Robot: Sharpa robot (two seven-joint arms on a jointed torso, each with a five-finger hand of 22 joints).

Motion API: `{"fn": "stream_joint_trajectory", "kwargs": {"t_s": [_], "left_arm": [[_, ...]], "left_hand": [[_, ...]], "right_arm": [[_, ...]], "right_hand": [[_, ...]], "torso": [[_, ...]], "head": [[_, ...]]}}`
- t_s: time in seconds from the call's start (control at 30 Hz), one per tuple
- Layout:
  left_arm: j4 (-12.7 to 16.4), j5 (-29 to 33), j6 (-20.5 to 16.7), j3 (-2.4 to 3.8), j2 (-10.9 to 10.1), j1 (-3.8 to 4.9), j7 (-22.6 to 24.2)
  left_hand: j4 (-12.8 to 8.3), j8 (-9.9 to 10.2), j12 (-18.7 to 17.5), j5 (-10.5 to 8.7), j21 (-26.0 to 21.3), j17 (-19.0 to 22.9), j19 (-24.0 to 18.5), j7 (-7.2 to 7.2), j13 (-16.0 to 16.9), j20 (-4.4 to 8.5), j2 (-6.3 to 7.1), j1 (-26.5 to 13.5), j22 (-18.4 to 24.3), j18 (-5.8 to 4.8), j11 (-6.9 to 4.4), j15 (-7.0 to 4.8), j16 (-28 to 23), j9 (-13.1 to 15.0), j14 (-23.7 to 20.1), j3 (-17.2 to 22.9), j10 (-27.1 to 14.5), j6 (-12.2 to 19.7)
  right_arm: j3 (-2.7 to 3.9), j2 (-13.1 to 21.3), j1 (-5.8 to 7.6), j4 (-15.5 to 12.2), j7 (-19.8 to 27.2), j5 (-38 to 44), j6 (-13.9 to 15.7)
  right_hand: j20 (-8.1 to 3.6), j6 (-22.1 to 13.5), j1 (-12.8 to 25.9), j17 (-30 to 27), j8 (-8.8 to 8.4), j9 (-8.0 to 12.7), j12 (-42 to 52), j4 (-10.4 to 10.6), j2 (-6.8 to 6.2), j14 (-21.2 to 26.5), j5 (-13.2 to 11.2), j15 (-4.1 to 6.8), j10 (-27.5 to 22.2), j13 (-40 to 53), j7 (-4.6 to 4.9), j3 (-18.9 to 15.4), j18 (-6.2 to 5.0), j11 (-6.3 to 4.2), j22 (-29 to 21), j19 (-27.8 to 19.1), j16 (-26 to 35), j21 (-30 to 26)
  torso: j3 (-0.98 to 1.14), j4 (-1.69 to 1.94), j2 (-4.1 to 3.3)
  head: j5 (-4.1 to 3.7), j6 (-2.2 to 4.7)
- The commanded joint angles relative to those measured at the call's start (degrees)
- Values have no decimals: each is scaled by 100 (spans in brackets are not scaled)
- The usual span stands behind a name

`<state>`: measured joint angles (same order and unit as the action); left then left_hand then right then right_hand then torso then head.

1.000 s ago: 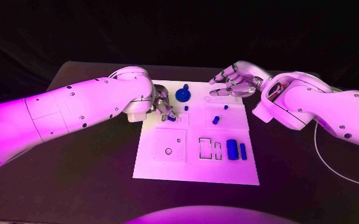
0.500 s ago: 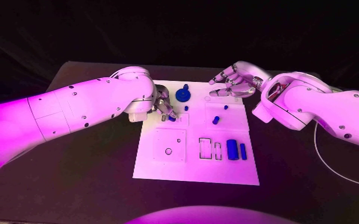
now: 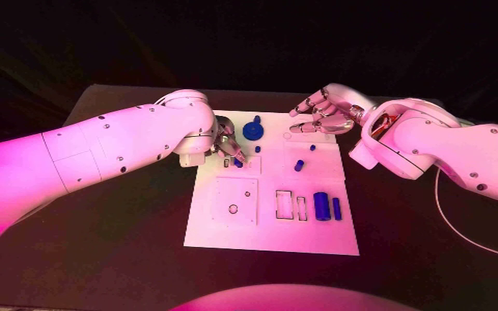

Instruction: Assemble the parts on the task board

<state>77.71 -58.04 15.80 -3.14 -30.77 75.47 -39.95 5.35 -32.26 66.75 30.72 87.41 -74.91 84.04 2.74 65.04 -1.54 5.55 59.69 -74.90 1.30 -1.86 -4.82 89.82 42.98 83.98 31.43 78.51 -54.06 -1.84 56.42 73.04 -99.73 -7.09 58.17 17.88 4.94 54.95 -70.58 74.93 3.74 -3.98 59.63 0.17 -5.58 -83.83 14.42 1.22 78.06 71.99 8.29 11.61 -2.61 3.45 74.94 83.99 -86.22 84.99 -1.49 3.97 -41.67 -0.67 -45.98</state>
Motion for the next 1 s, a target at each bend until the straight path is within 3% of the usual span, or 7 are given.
{"fn": "stream_joint_trajectory", "kwargs": {"t_s": [0.03, 0.6, 1.0], "left_arm": [[-17, 102, 214, -27, 34, -33, -676], [-91, 14, 127, -31, 73, -33, -768], [-117, 0, 181, -31, 89, -35, -787]], "left_hand": [[-292, 48, 5, -21, -8, -1509, 437, -98, 24, 48, -9, -74, -1185, -42, -34, -45, 18, -17, 602, 194, 20, -128], [167, 169, 87, -20, 58, -1509, 480, -137, 122, 67, -84, -507, -1273, -65, -61, -65, 18, -144, 602, -535, 90, -350], [362, 221, 99, -28, 83, -1509, 495, -146, 150, 73, -19, -612, -1307, -74, -68, -72, 18, -248, 602, -1084, 108, -431]], "right_arm": [[0, 1, -4, -10, 46, 12, -71], [-1, 9, -4, -18, 29, -11, -96], [-1, 1, -4, -7, 39, -77, -95]], "right_hand": [[4, 38, 21, 757, 28, -5, 17, 8, 45, -456, 25, -16, -24, -4, 12, -29, 18, -21, 382, 49, 26, -37], [1, 44, 6, 747, 24, -4, 1, 19, 61, -454, 87, -12, -35, -17, 9, -53, 14, -25, 364, 40, 34, -47], [1, 39, 20, 690, 19, -2, -27, 35, 61, -442, 94, -13, -50, -35, 11, -73, 10, -23, 342, 30, 66, -59]], "torso": [[-4, -1, 1], [-4, 3, 1], [-3, 2, 2]], "head": [[-2, 2], [-6, 1], [-7, -4]]}}
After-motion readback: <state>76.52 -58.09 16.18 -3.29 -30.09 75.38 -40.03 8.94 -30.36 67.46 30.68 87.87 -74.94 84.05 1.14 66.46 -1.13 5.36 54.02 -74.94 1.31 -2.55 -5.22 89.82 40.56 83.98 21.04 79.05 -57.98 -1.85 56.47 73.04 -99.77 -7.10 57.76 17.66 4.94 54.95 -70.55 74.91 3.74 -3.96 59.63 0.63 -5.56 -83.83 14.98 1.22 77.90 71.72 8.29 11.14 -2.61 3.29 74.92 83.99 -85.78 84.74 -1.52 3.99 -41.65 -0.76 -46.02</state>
